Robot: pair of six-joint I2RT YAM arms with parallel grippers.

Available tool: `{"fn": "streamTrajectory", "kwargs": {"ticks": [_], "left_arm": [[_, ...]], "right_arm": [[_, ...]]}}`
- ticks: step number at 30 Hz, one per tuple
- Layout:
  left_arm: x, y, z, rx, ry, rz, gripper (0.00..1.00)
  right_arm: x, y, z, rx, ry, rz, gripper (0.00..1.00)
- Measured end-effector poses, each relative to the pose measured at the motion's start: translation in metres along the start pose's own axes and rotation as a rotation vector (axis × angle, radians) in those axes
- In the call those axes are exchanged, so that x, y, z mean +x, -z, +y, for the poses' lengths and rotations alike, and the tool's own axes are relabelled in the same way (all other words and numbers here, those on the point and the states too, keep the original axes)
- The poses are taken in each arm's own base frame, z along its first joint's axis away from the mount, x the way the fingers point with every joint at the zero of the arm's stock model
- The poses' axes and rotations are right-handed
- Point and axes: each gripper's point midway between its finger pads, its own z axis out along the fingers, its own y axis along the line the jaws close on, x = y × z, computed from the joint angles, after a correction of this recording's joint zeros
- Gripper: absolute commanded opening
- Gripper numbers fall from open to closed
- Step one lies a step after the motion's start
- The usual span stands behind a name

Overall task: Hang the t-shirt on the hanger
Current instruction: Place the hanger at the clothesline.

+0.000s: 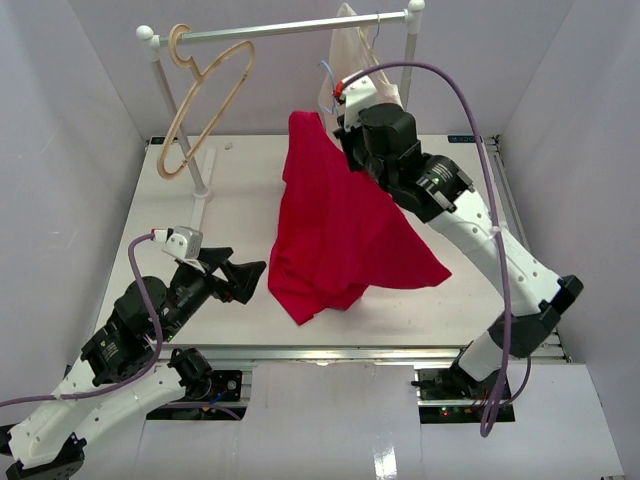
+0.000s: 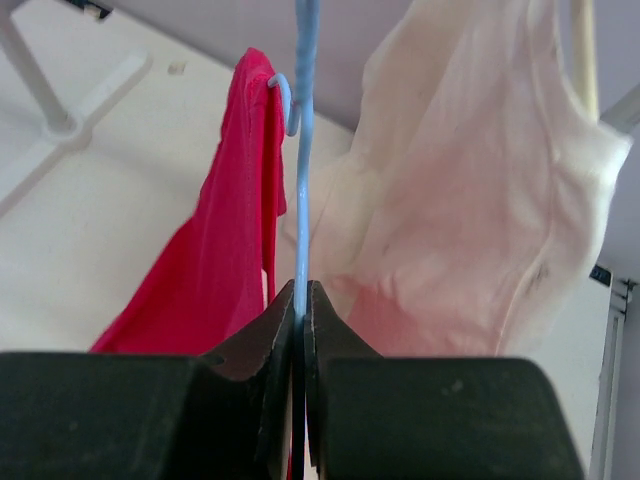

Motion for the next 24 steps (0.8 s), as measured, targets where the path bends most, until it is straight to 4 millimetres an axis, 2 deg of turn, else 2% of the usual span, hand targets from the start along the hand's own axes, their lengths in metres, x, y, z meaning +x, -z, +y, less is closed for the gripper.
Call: {"fn": "streamTrajectory", "kwargs": {"ticks": [3,10,18,24], "left_arm": [[-0.002,0.001,-0.003,0.013,-0.007,0.004,0.98],[0.0,0.003,-0.007,0.045,-0.021,0.019,0.98],[0.002,0.005,-0.01,0.066,-0.032,0.024,0.98],[-0.003,0.012,-0.009,0.077,-0.031,-0.002,0.98]], "right_arm": [[-0.018,-0.021,-0.002,0.04,-0.025,-0.049,0.08],[-0.034,-0.064,-0.012,0.101,-0.072,-0.107,0.08],[-0.035,-0.106,-0.032,0.185,-0.112,-0.17,0.08],[-0.039,-0.136,-0.035,0.219,-0.112,-0.209,0.08]]}}
